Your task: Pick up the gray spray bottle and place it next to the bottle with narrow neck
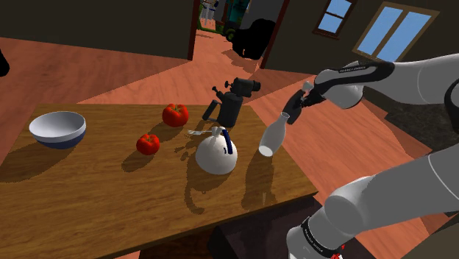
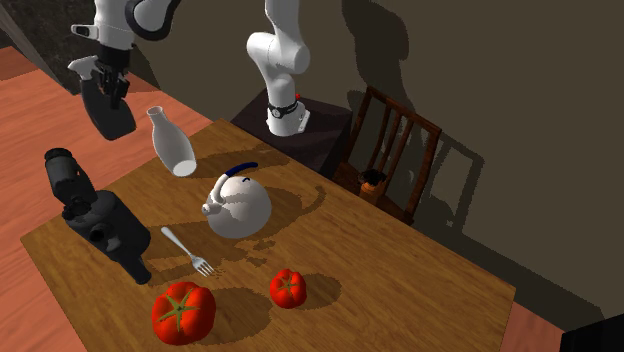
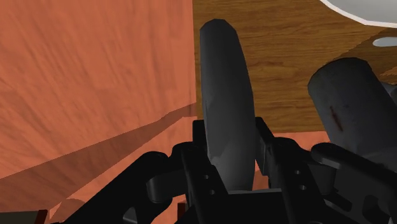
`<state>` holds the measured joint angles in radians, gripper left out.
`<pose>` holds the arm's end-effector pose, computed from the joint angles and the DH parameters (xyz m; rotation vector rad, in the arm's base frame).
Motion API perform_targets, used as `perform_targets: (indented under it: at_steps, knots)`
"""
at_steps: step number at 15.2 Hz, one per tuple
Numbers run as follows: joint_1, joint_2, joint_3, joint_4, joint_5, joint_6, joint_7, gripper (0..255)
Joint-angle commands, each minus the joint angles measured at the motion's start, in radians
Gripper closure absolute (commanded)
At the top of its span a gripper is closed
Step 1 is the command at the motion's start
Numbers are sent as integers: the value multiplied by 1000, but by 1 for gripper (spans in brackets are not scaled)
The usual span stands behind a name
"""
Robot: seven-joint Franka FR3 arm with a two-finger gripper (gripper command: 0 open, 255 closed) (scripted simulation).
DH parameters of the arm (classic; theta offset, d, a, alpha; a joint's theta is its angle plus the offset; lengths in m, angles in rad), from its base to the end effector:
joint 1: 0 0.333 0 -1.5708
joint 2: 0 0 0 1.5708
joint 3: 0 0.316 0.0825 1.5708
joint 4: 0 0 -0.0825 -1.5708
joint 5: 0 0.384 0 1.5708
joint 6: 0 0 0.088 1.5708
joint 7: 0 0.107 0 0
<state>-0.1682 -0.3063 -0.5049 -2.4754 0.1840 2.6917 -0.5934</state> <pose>0.3684 -0.3098 0.4424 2.9460 -0.3593 0.8173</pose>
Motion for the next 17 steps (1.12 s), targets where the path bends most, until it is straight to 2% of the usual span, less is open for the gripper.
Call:
perform_targets:
  at_steps: [1, 10, 14, 17]
  knots:
    - [14, 15, -13, -15, 21, 30, -21, 255]
    - [110, 98, -96, -60, 171, 150, -156, 255]
    - [178, 144, -149, -69, 286, 196, -255, 255]
    - [241, 184, -197, -68, 406, 223, -355, 255]
